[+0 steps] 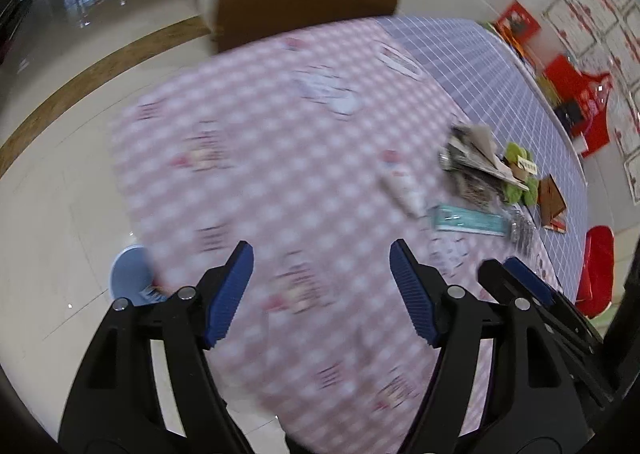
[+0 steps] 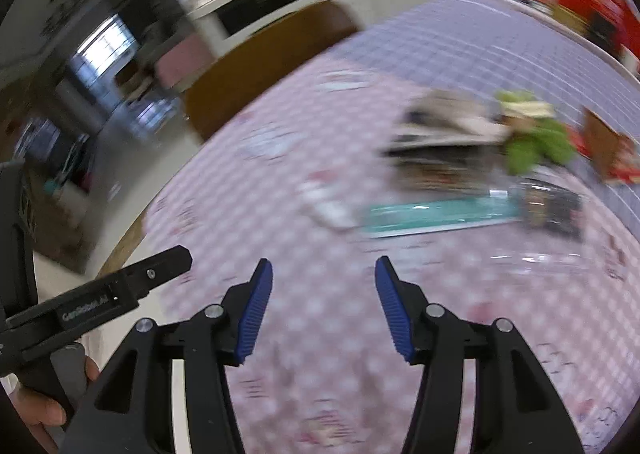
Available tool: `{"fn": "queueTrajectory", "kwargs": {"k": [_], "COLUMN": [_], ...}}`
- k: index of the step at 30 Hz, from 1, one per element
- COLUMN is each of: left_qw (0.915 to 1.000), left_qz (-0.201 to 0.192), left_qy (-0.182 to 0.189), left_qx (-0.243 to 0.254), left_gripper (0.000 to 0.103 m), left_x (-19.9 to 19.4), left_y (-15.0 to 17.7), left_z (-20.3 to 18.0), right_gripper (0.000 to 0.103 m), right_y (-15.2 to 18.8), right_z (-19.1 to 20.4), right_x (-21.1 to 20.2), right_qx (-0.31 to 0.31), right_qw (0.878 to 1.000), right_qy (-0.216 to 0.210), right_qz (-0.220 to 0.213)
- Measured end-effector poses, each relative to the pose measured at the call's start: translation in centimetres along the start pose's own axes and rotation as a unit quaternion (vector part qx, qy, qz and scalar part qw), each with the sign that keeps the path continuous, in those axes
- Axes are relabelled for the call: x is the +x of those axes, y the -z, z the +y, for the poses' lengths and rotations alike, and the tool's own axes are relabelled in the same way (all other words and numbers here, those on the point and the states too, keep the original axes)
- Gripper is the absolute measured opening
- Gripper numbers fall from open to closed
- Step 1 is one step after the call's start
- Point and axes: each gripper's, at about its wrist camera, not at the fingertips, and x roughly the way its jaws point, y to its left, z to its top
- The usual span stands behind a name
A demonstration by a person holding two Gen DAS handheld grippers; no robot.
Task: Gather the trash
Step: 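Grasp the small white bottle with the left tool while the right tool grasps the crumpled paper, then carry the bottle and paper over the blue bucket and release both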
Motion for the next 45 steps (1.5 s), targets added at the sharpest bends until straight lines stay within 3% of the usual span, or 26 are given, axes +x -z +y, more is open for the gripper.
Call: {"fn": "queueTrajectory", "kwargs": {"k": [6,10,14,19,22,24,26,28,31,35,39,45], "left_qw": [0.9998,0.9990,0.9984,0.9984,0.9986,0.9988,0.9991,0.9997,1.0000,0.9997,0.9986,0.9950], "left_qz": [0.016,0.030,0.038,0.038,0.034,0.037,0.032,0.021,0.008,-0.013,-0.034,-0.062], "left_qy": [-0.011,-0.033,-0.036,-0.042,-0.040,-0.030,-0.028,-0.014,-0.001,0.013,0.027,0.041], "left_qx": [0.008,-0.001,-0.020,-0.005,0.003,0.006,0.010,0.007,-0.003,-0.017,-0.031,-0.068], "left_gripper": [0.070,0.070,0.070,0.061,0.034,0.035,0.035,0.034,0.034,0.034,0.034,0.034], "left_x": [5.4,9.0,10.8,11.7,11.9,11.8,11.5,10.7,9.3,6.9,4.2,-0.2], "left_y": [-1.7,-2.9,-3.7,-4.4,-4.9,-5.0,-4.9,-5.0,-5.4,-6.1,-6.5,-6.1], "left_z": [-4.7,-5.5,-5.3,-5.8,-6.1,-6.2,-6.2,-6.1,-5.4,-4.1,-2.3,2.8], "right_gripper": [0.059,0.059,0.061,0.064,0.064,0.064,0.062,0.039,0.016,0.008,0.005,0.005], "right_y": [-1.2,-3.1,-4.2,-5.5,-6.2,-6.6,-6.9,-7.2,-7.4,-8.2,-9.9,-9.8], "right_z": [-6.1,-9.6,-11.3,-12.3,-12.7,-13.1,-13.0,-12.6,-12.5,-10.9,-7.2,-0.2], "right_x": [0.3,2.0,3.8,5.5,6.6,7.5,8.0,8.3,8.4,6.4,3.3,0.4], "right_qx": [0.046,0.100,0.184,0.253,0.283,0.300,0.295,0.281,0.269,0.239,0.169,0.086], "right_qw": [0.998,0.994,0.982,0.965,0.956,0.951,0.954,0.958,0.962,0.969,0.980,0.988], "right_qy": [0.028,0.000,-0.034,-0.066,-0.065,-0.065,-0.054,-0.045,-0.044,-0.033,-0.026,-0.067], "right_qz": [-0.032,-0.035,-0.027,-0.034,-0.035,-0.029,-0.029,-0.025,-0.023,-0.058,-0.102,-0.112]}}
